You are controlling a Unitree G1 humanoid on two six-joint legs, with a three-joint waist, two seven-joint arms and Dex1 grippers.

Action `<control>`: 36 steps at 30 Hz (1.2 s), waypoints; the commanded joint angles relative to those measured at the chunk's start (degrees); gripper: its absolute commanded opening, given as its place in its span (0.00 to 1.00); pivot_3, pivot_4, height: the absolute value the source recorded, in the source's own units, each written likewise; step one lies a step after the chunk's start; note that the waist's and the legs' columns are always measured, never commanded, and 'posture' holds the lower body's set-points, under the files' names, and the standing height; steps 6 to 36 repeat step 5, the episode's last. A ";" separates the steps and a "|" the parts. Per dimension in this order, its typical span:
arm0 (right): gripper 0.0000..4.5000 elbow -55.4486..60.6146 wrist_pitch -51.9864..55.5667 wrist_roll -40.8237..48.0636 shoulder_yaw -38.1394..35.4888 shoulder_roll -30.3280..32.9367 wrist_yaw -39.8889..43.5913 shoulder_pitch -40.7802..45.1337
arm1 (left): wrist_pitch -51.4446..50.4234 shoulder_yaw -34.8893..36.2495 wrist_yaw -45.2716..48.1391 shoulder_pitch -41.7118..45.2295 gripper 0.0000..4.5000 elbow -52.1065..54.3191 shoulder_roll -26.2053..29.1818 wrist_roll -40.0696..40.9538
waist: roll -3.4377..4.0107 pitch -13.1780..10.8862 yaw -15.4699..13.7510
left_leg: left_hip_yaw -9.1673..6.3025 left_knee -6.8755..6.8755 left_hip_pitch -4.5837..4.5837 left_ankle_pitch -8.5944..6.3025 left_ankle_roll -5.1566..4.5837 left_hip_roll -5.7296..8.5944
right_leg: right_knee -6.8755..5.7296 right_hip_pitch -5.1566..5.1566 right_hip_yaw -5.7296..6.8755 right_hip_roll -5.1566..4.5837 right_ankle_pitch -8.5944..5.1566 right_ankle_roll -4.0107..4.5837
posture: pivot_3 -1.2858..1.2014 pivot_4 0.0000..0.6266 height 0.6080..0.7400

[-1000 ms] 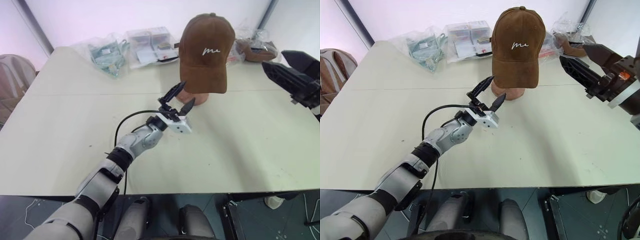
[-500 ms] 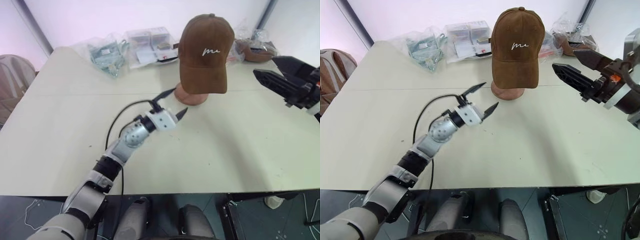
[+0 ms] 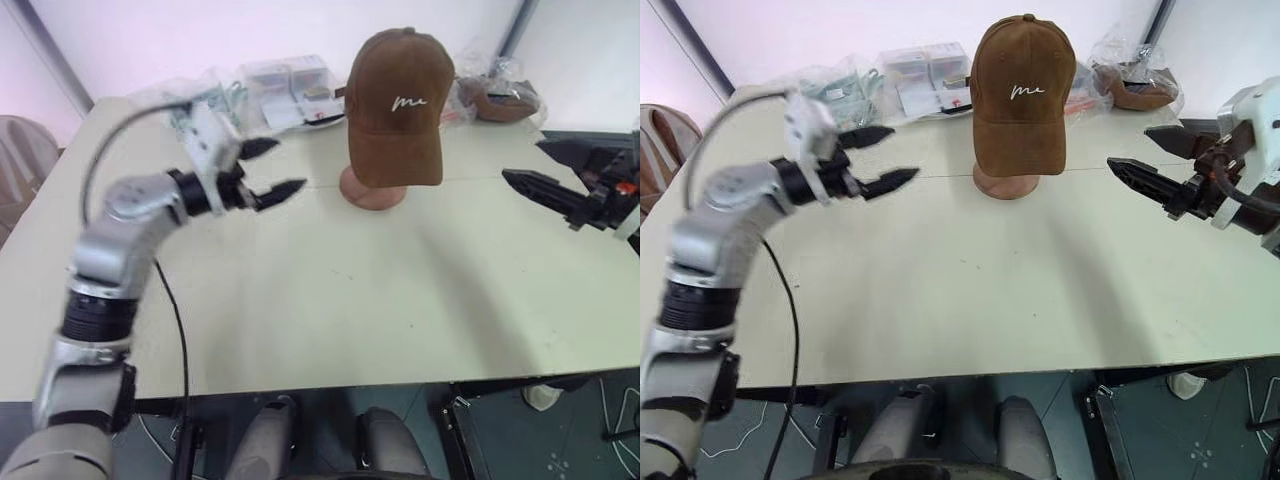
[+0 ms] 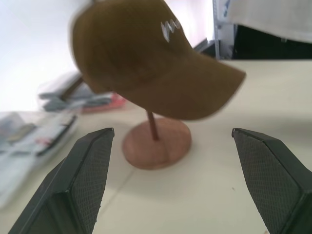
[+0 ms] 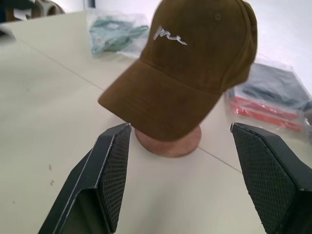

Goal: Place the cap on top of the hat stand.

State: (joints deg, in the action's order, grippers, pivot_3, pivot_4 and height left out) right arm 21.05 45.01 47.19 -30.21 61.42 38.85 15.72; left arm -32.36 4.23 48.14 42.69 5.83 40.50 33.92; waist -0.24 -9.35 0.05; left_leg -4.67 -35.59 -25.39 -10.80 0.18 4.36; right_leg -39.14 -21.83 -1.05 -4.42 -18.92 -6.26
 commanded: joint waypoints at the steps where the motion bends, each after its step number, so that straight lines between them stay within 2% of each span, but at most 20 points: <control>1: 0.75 0.48 -1.48 -1.11 -0.45 0.01 0.80 0.72 | -5.80 4.14 2.21 2.13 0.90 1.89 2.16 5.86 | 0.00 0.00 -0.01 | 0.00 0.00 0.01 0.00 0.00 0.00 | 0.00 0.02 -0.01 -0.01 0.00 -0.01 | 0.52 0.24 1.00; 5: 0.75 0.23 -1.56 -1.69 0.75 -0.38 1.05 2.14 | -8.44 5.12 3.27 1.46 0.90 3.52 3.42 7.63 | -0.01 -0.01 -0.09 | -0.01 -0.01 0.01 0.00 0.00 0.00 | 0.01 0.04 -0.02 -0.02 -0.01 -0.01 | 0.52 0.24 1.00; 36: 0.75 0.23 -1.56 -1.69 0.75 -0.38 1.05 2.14 | -8.44 5.12 3.27 1.46 0.90 3.52 3.42 7.63 | -0.01 -0.01 -0.09 | -0.01 -0.01 0.01 0.00 0.00 0.00 | 0.01 0.04 -0.02 -0.02 -0.01 -0.01 | 0.52 0.24 1.00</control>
